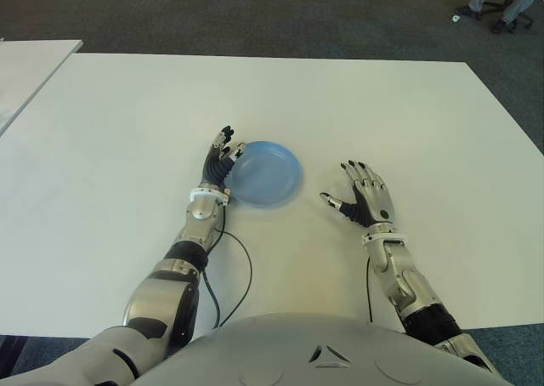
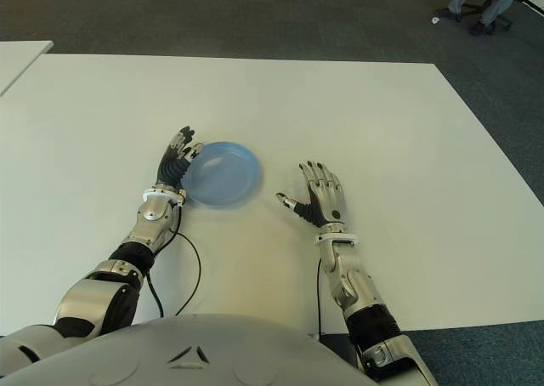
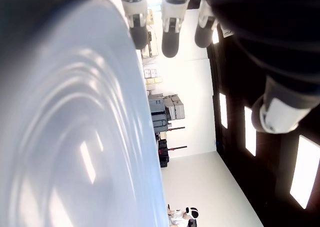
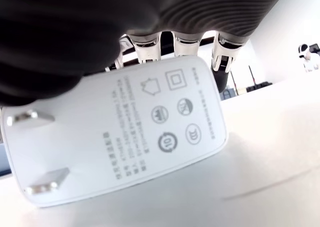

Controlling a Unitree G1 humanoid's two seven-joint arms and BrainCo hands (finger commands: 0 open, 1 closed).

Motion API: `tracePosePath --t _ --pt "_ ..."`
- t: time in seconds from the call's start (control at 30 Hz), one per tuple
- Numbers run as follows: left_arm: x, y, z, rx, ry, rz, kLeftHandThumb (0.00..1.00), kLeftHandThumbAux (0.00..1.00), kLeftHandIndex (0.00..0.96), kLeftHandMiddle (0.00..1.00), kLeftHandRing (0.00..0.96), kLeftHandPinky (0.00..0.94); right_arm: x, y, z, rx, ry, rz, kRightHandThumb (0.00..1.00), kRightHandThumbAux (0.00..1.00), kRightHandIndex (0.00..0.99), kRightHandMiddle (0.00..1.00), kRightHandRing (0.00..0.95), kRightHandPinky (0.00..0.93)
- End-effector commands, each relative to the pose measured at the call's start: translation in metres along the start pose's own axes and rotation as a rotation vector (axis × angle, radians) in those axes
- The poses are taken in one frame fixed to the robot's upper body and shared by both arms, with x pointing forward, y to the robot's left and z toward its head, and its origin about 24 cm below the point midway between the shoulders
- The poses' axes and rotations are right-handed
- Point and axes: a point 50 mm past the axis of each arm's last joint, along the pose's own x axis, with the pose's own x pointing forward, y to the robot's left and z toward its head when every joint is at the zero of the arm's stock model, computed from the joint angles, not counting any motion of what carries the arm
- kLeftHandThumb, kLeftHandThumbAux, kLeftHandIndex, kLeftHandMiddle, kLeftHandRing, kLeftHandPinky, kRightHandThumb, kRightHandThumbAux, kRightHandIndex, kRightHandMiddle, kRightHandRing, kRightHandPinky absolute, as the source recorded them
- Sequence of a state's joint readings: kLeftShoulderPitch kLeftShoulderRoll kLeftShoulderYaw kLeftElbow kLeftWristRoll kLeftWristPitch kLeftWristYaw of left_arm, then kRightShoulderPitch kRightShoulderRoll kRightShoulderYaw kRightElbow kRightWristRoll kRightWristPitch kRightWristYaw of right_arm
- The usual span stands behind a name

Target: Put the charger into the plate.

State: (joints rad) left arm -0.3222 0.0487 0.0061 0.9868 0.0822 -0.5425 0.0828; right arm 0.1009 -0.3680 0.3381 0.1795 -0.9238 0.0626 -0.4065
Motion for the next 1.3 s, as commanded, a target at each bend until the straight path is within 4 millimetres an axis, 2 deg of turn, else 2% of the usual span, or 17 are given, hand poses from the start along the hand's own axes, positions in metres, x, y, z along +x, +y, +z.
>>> tracePosePath --t 0.03,0.23,0.43,0.77,0.9,1.3 --pt "-0.018 -0.003 -0.029 0.019 0.145 -0.025 0.000 0.510 0.035 0.118 0.086 0.051 -0.014 0.021 -0.009 -0.006 0.046 0.104 0.266 0.166 0.000 0.000 0.000 0.105" --pt "-0.018 -0.002 -0.029 0.026 0.143 -0.024 0.000 0.508 0.035 0.120 0.087 0.041 -0.015 0.022 -0.011 -0.002 0.047 0.110 0.275 0.176 0.000 0.000 0.000 0.139" --pt "-0.018 -0.003 -0.029 0.031 0.145 -0.025 0.000 0.509 0.039 0.116 0.083 0.033 -0.017 0.023 -0.012 0.003 0.050 0.119 0.293 0.193 0.000 0.000 0.034 0.219" --pt "-0.018 -0.003 -0.029 0.035 0.149 -0.027 0.000 0.504 0.036 0.105 0.066 0.006 -0.023 0.020 -0.013 0.002 0.047 0.157 0.318 0.217 0.000 0.000 0.063 0.227" --pt "-0.018 -0.003 -0.029 0.034 0.150 -0.027 0.000 0.503 0.036 0.101 0.062 0.009 -0.027 0.012 -0.010 -0.004 0.039 0.191 0.325 0.218 0.000 0.000 0.069 0.231" --pt "-0.018 -0.003 -0.029 0.029 0.152 -0.033 0.000 0.506 0.030 0.105 0.069 0.017 -0.028 0.009 -0.009 -0.031 0.047 0.275 0.315 0.231 0.000 0.000 0.064 0.219"
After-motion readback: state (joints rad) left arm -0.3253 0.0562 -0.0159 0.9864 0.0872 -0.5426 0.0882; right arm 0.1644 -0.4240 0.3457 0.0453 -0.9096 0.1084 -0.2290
